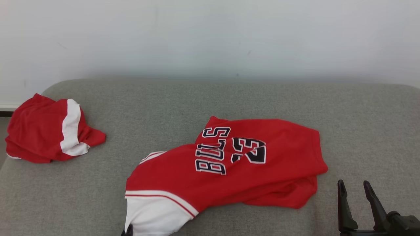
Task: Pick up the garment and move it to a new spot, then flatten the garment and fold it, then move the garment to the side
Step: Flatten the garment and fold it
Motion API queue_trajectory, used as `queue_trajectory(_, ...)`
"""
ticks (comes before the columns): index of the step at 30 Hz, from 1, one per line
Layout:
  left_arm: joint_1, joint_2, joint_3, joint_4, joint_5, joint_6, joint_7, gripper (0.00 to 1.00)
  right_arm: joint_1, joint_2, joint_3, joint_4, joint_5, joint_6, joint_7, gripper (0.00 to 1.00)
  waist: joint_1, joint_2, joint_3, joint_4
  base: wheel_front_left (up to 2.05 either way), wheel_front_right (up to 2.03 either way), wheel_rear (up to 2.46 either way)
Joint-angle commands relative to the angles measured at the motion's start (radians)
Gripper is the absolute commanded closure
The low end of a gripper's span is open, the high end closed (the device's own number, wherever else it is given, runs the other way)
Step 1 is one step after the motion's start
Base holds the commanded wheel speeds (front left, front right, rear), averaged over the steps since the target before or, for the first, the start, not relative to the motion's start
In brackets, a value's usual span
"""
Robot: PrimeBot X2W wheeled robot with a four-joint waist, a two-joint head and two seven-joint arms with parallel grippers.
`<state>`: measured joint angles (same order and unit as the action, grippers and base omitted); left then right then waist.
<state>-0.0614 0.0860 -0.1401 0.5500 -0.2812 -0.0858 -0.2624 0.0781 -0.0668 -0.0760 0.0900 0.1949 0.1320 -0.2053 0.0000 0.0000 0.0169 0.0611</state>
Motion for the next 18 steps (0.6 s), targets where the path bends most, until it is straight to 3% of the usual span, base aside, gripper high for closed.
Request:
queue_trajectory(1, 0.049, 0.008, 0.012, -0.028, -0.012, 0.014, 0.002, 1.00, 0.017, 0.003, -0.008, 0.006, 0.003, -0.002, 0.001, 0.00, 0.0000, 0.0000, -0.016, 0.015, 0.00, 0.00, 0.00)
queue_trajectory(5, 0.091, 0.012, 0.008, -0.048, -0.019, 0.022, 0.020, 1.00, 0.024, 0.005, -0.013, 0.018, 0.004, -0.002, 0.005, 0.00, 0.0000, 0.0000, -0.025, 0.017, 0.00, 0.00, 0.00)
queue_trajectory(6, 0.095, 0.011, 0.006, -0.053, -0.016, 0.024, 0.019, 0.59, 0.024, 0.004, -0.011, 0.021, 0.004, -0.002, 0.006, 0.00, 0.0000, 0.0000, -0.027, 0.016, 0.00, 0.00, 0.00)
queue_trajectory(7, 0.096, 0.010, 0.003, -0.060, -0.011, 0.026, 0.016, 0.44, 0.024, 0.004, -0.009, 0.024, 0.004, -0.002, 0.006, 0.00, 0.0000, 0.0000, -0.028, 0.014, 0.00, 0.00, 0.00)
queue_trajectory(8, 0.095, 0.008, 0.004, -0.071, -0.010, 0.031, 0.012, 0.00, 0.023, 0.004, -0.008, 0.026, 0.005, -0.002, 0.007, 0.00, 0.0000, 0.0000, -0.030, 0.012, 0.00, 0.00, 0.00)
queue_trajectory(18, 0.090, 0.002, 0.051, -0.251, 0.041, 0.060, -0.003, 0.00, 0.022, -0.008, -0.017, 0.041, 0.015, -0.002, 0.000, 0.00, 0.0000, 0.0000, -0.043, -0.006, 0.00, 0.00, 0.00)
